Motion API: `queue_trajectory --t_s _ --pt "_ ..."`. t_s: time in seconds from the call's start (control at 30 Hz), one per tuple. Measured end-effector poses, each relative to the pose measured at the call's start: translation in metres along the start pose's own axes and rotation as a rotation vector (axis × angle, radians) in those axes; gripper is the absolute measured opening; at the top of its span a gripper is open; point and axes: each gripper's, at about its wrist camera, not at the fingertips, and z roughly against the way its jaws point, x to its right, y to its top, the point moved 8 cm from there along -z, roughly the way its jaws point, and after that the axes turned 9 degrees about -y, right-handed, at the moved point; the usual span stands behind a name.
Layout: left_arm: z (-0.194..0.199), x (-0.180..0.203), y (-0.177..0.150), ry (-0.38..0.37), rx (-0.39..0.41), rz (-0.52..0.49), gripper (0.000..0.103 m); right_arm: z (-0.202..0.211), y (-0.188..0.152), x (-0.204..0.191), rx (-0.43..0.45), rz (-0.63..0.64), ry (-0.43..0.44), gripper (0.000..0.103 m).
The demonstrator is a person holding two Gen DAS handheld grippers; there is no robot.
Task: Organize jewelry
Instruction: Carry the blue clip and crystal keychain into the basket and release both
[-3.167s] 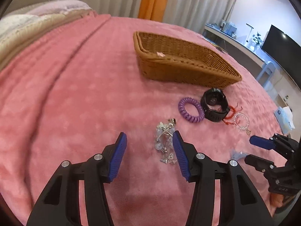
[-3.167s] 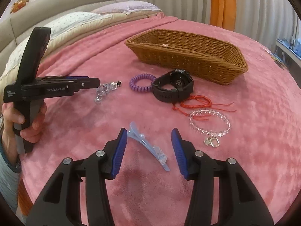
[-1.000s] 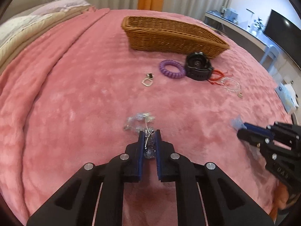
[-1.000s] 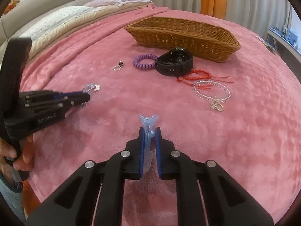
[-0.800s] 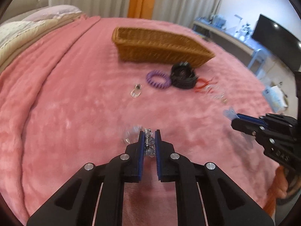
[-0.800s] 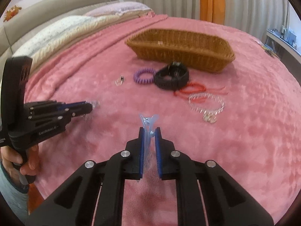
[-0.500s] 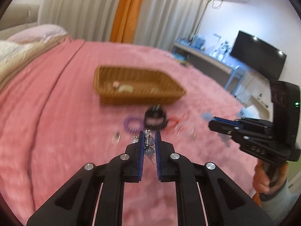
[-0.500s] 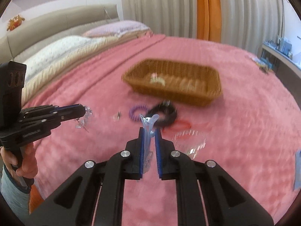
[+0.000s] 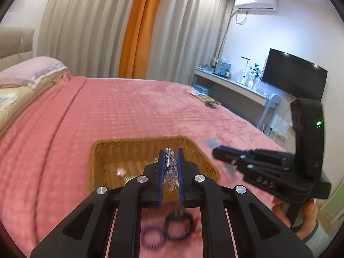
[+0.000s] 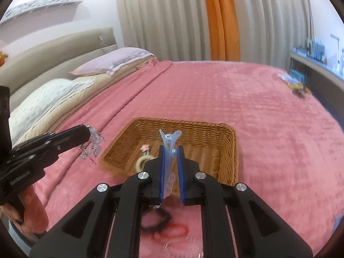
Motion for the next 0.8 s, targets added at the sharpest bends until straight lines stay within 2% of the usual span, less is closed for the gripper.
queue_trajectory --t_s 0.17,0.37,0.5,0.7,0.8 --pt "-0.052 -0.029 0.003 0.012 -0.024 0.051 0.009 -0.064 0.002 0.011 -0.085 -0.033 0.001 0.009" --pt "-0.100 -0.062 -0.024 0.034 -0.104 0.117 0.009 -0.115 -0.022 0.014 -0.188 -0.038 -0.005 0.009" --pt "-0.115 -0.075 -0.039 0.053 -0.163 0.135 0.009 -0.129 -0.036 0.013 -0.229 -0.012 -0.027 0.009" --pt "-0.118 -0.083 -0.049 0.044 -0.193 0.160 0.009 -0.136 -0.043 0.015 -0.251 0.001 -0.045 0.010" --pt "-0.109 -0.080 -0.045 0.031 -0.174 0.161 0.023 -0.132 -0.042 0.016 -0.247 -0.006 -0.031 0.013"
